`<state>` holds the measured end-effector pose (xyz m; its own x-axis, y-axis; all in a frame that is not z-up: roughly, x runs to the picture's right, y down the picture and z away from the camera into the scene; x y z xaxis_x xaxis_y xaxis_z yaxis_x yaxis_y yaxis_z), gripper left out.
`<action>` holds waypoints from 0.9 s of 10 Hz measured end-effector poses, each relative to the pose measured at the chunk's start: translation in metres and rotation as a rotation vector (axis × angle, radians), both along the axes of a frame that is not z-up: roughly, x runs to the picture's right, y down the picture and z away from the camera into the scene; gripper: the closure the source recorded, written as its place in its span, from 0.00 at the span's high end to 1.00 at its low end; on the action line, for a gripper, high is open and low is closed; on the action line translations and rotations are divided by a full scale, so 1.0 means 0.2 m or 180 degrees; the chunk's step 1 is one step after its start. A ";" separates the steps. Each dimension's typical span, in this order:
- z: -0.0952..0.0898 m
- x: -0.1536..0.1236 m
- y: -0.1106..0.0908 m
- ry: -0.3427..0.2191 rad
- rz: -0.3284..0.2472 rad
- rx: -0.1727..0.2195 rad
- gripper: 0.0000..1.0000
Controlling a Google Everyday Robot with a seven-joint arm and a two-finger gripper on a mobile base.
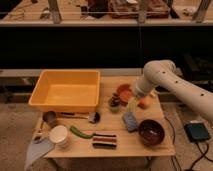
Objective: Place sponge in metal cup
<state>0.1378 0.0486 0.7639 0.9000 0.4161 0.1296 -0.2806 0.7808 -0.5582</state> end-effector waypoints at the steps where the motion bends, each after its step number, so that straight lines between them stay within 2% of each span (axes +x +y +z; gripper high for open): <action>1: 0.00 0.00 0.00 0.0000 0.0000 -0.0002 0.80; 2: 0.00 0.01 0.00 0.0011 0.0026 -0.0017 0.80; 4: 0.04 0.05 0.06 0.0026 0.0311 -0.0084 0.80; 5: 0.05 0.06 0.11 0.0036 0.0395 -0.0109 0.80; 7: 0.06 0.05 0.19 0.0051 0.0416 -0.0143 0.80; 9: 0.09 0.03 0.25 0.0130 0.0290 -0.0162 0.80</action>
